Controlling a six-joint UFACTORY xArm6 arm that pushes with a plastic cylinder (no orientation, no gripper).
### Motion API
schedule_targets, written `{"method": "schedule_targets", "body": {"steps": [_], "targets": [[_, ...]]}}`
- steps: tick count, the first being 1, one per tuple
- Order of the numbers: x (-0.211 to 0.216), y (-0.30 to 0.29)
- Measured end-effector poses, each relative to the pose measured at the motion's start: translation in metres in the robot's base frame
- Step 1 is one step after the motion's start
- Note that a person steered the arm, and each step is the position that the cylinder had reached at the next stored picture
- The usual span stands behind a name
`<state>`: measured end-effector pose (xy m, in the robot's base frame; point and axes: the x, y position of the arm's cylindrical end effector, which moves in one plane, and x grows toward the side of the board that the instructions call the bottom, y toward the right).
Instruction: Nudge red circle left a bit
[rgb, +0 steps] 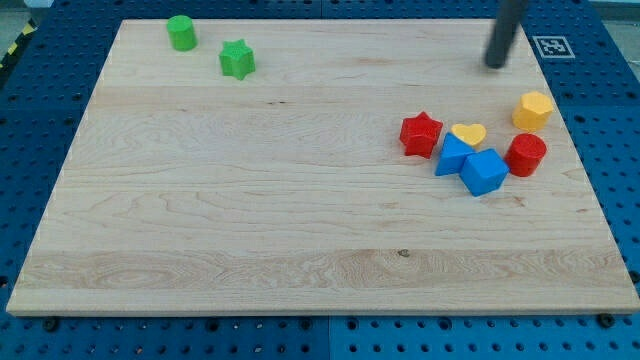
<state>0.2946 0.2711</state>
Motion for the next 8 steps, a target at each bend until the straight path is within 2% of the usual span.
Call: {"method": "schedule_targets", "body": {"steps": [3,4,5,7,8], "targets": [[0.007,0.012],[0.026,0.060],[0.032,0.074],[0.135,0.063],[0.147,0.015]]}}
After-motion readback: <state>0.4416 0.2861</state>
